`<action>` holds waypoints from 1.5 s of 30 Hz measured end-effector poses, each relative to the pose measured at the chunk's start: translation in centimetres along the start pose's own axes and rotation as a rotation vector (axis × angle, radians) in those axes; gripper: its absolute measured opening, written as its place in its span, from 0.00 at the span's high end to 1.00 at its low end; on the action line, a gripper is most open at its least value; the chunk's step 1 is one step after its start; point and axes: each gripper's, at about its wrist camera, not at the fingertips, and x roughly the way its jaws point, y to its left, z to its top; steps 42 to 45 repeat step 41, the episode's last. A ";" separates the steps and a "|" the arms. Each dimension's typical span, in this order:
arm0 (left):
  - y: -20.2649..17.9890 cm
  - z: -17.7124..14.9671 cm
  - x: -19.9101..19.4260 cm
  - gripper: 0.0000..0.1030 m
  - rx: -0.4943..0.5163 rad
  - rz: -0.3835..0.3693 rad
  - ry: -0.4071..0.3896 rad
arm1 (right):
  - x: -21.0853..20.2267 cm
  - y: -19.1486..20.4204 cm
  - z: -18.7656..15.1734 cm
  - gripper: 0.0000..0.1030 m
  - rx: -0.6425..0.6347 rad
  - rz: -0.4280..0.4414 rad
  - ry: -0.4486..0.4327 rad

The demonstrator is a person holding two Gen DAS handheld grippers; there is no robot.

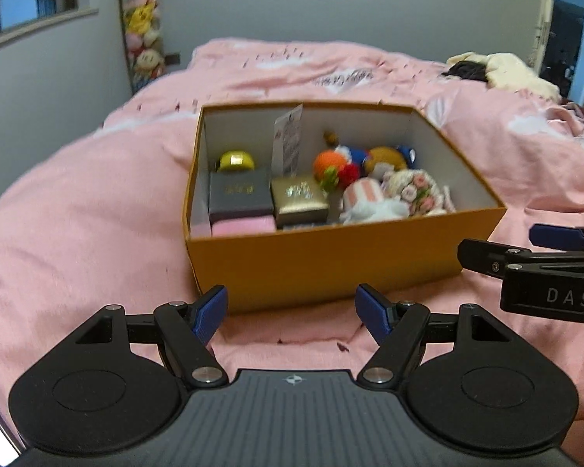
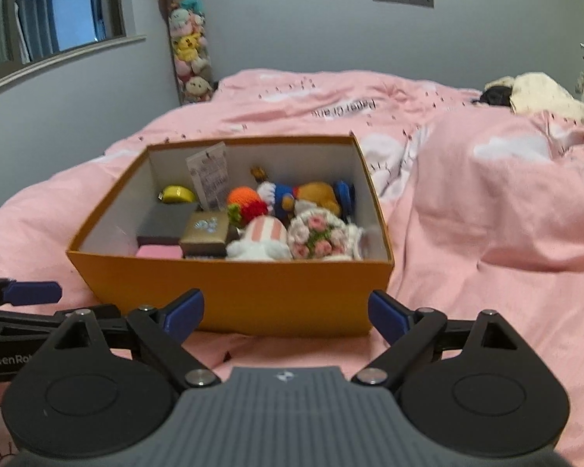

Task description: Organize objects

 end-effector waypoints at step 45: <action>-0.6 -0.1 1.4 0.18 -0.002 0.006 0.053 | 2.9 -1.5 -0.8 0.08 0.039 -0.054 0.126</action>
